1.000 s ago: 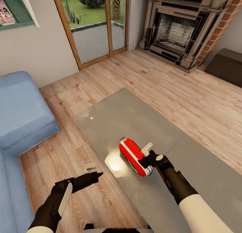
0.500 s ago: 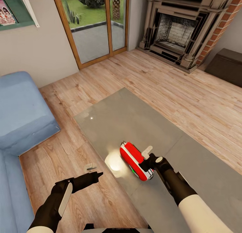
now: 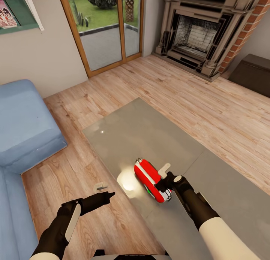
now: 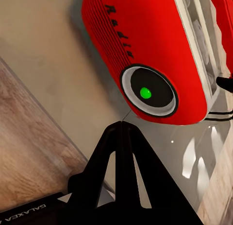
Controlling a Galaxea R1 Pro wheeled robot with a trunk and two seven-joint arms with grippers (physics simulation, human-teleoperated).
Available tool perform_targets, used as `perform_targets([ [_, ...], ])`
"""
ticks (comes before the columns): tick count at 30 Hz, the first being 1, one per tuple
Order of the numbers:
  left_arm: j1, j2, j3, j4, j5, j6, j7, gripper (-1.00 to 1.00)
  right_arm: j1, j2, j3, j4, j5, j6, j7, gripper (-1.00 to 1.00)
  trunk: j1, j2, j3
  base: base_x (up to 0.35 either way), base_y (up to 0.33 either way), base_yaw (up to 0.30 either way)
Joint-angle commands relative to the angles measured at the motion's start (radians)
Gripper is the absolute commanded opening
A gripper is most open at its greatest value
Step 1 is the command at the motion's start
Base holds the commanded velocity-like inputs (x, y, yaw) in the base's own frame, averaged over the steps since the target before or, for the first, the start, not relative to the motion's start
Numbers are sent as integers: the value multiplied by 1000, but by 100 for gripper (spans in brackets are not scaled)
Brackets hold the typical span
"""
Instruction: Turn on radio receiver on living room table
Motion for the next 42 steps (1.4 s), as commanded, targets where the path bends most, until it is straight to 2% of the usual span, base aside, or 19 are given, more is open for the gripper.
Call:
perform_targets([
  [1, 0, 0, 0, 0, 0, 0, 0, -100, 0, 0, 0, 0, -1, 0, 0, 100, 0, 0, 0, 0, 0, 0],
  [23, 0, -1, 0, 0, 0, 0, 1, -100, 0, -1, 1, -13, 0, 5, 15, 100, 0, 0, 0, 0, 0, 0],
  [26, 0, -1, 0, 0, -1, 0, 1, -100, 0, -7, 1, -90, 0, 31, 32, 100, 0, 0, 0, 0, 0, 0],
  [29, 0, -1, 0, 0, -1, 1, 1, -100, 0, -14, 2, -220, 0, 139, 76, 100, 0, 0, 0, 0, 0, 0],
  [30, 0, -1, 0, -3, -1, 2, 2, -100, 0, -16, 3, -290, 1, 196, 100, 100, 0, 0, 0, 0, 0, 0],
  [34, 0, 0, 0, -13, -1, 4, 0, -100, 0, -30, 6, -422, 6, 310, 137, 100, 0, 0, 0, 0, 0, 0],
  [42, 0, 1, 0, -18, -1, 8, -1, -100, 0, -42, 10, -448, 6, 335, 144, 100, 0, 0, 0, 0, 0, 0],
])
